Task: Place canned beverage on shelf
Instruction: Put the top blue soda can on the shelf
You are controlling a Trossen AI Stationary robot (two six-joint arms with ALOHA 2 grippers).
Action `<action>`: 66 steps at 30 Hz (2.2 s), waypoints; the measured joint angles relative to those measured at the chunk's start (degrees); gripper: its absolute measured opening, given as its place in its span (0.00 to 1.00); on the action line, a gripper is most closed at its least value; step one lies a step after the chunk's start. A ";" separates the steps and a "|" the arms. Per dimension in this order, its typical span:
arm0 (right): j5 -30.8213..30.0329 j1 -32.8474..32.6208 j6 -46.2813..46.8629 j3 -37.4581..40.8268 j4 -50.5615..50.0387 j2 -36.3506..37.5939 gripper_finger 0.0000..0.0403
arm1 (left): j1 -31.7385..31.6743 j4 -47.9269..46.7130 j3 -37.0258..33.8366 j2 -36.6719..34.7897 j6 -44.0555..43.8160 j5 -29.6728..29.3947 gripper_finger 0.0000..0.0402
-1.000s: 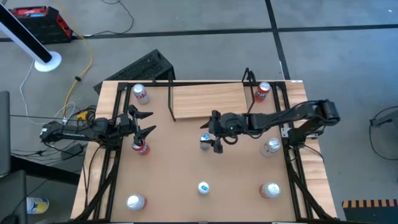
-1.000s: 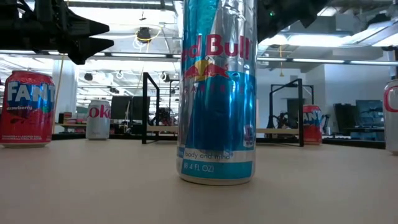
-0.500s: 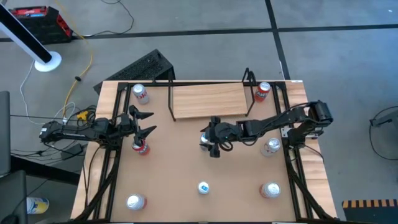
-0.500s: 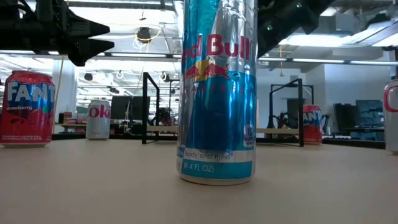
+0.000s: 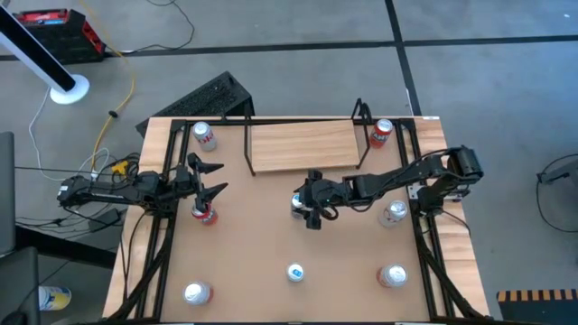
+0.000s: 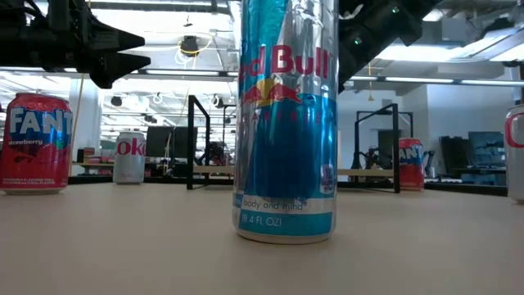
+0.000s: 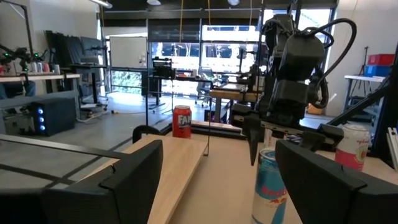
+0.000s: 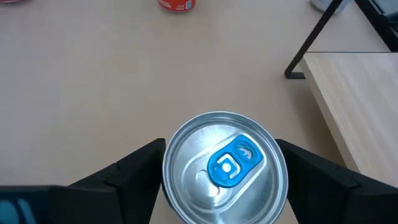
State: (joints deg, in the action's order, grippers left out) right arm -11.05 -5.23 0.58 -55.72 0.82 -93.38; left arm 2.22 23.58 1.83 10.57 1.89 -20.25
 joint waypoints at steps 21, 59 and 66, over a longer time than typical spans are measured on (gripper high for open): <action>15.17 20.10 -22.10 0.07 -9.83 17.69 0.66 | 0.01 -1.03 0.07 0.49 -0.66 -0.07 0.73; 28.91 47.33 -25.91 -0.66 -21.18 16.20 0.84 | 0.00 -0.58 0.07 0.81 -0.57 -1.86 0.73; 26.02 46.45 -10.20 -7.45 -25.36 16.31 0.83 | 0.00 -0.61 0.07 0.81 -0.59 -1.84 0.73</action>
State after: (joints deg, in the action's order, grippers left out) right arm 14.97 41.21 -9.62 -63.17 -24.55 -77.08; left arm 2.22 22.97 1.89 11.38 1.30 -22.09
